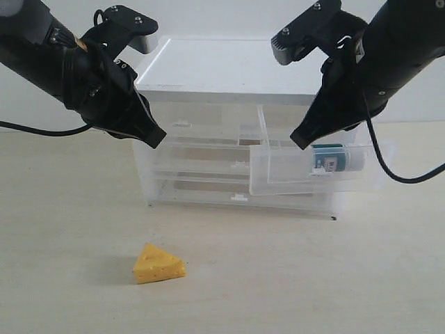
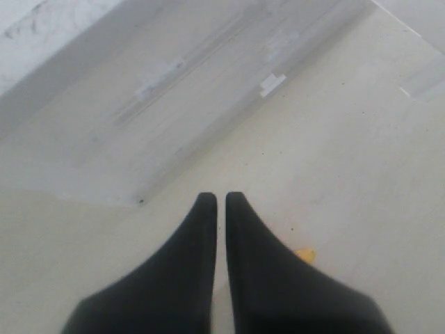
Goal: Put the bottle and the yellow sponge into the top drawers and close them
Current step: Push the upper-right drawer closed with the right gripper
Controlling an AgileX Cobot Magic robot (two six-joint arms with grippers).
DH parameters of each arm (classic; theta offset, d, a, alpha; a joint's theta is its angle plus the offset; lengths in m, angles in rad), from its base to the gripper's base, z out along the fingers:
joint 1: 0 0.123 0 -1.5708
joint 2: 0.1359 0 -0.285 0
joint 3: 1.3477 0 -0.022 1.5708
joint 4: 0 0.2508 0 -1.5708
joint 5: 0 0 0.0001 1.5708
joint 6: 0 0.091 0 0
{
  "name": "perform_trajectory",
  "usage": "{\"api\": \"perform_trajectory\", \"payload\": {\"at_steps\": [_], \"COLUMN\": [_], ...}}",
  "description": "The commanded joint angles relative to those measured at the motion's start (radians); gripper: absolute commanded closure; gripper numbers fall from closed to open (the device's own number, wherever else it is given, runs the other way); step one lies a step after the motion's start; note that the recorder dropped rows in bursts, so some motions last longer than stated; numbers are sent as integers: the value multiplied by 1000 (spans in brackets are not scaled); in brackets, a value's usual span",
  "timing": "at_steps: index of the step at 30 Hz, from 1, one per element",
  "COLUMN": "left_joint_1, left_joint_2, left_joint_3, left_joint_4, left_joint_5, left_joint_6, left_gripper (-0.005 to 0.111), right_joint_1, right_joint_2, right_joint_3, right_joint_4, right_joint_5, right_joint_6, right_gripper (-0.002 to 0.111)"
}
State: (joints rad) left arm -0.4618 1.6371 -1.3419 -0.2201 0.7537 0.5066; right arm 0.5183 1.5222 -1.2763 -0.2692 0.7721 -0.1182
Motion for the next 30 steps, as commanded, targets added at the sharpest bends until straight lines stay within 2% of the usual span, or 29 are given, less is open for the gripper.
{"api": "perform_trajectory", "payload": {"at_steps": [1,8,14,18,30], "left_joint_1": [4,4,4,4,4], "left_joint_2": [-6,-2,9,17,17], "left_joint_3": [5,5,5,5,5], "left_joint_4": [-8,-8,-8,-8,-8], "left_joint_5": [-1,-1,-5,-5,-5], "left_joint_6": [-9,-11,-11,-11,-11], "left_gripper": [103,103,103,103,103], "right_joint_1": [0,0,0,3,3], "right_joint_2": [-86,-109,-107,-79,59], "right_joint_3": [-23,-23,-1,27,31], "right_joint_4": [79,294,373,470,524], "right_joint_5": [64,440,449,367,33], "right_joint_6": [-34,-204,-229,-280,-245], "right_gripper": [108,108,108,108,108]}}
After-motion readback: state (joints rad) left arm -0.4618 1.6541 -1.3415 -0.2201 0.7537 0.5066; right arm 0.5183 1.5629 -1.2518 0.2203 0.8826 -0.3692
